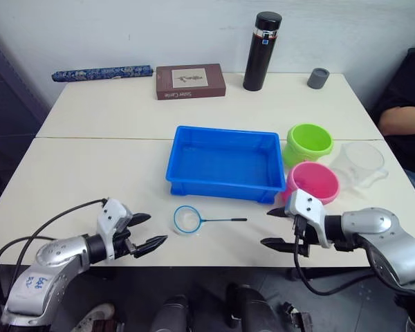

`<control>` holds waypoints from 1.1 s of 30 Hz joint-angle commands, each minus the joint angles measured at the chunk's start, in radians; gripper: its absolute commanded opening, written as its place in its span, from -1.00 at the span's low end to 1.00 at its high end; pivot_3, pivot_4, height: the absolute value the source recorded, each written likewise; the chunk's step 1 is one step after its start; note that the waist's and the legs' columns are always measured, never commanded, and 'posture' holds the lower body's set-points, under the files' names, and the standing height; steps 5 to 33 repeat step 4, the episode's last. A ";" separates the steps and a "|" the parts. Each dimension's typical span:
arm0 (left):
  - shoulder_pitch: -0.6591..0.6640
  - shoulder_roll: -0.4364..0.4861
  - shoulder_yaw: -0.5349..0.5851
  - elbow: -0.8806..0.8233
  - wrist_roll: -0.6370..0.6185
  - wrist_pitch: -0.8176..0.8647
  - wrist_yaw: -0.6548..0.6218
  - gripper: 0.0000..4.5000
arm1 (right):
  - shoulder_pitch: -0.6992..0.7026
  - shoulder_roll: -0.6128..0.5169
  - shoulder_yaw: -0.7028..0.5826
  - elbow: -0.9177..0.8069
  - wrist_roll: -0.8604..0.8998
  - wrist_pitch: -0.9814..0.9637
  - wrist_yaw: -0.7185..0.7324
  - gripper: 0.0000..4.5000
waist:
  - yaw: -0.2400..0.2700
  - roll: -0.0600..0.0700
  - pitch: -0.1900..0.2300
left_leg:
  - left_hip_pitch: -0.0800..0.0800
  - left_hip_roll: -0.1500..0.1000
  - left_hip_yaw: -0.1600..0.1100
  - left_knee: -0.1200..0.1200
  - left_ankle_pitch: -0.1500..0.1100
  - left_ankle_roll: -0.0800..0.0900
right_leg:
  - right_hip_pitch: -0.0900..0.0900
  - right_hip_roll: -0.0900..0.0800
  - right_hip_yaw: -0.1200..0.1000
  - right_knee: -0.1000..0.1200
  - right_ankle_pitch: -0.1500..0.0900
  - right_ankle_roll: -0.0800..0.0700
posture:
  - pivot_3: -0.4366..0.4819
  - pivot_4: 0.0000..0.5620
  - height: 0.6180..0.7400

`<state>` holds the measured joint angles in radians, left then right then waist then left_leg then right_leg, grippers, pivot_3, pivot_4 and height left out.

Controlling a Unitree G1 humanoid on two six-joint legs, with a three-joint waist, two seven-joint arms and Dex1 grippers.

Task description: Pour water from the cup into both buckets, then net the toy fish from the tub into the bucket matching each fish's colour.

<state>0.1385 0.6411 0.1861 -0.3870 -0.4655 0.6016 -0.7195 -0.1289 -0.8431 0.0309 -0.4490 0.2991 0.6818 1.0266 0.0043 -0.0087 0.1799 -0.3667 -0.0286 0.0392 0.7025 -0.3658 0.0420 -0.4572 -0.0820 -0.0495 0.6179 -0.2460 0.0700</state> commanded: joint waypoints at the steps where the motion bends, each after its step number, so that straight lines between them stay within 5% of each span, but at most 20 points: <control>1: 0.026 -0.002 0.008 -0.029 0.002 -0.024 0.003 1.00 | 0.014 -0.012 -0.028 -0.031 0.013 -0.024 -0.017 0.84 | -0.001 0.000 0.000 | 0.001 0.000 0.000 0.000 0.000 0.000 | 0.001 0.000 0.000 0.000 0.000 0.000 | -0.05 -0.47 1.00; 4: 0.027 0.009 -0.003 -0.026 0.003 -0.029 -0.010 1.00 | 0.007 -0.014 -0.023 -0.023 0.016 -0.027 -0.021 0.84 | -0.002 0.000 0.000 | 0.011 0.001 0.000 -0.005 -0.001 0.001 | 0.010 0.000 0.000 -0.004 -0.001 -0.002 | -0.05 -0.47 1.00; 33: 0.027 0.009 -0.003 -0.026 0.003 -0.029 -0.010 1.00 | 0.007 -0.014 -0.023 -0.023 0.016 -0.027 -0.021 0.84 | -0.002 0.000 0.000 | 0.011 0.001 0.000 -0.005 -0.001 0.001 | 0.010 0.000 0.000 -0.004 -0.001 -0.002 | -0.05 -0.47 1.00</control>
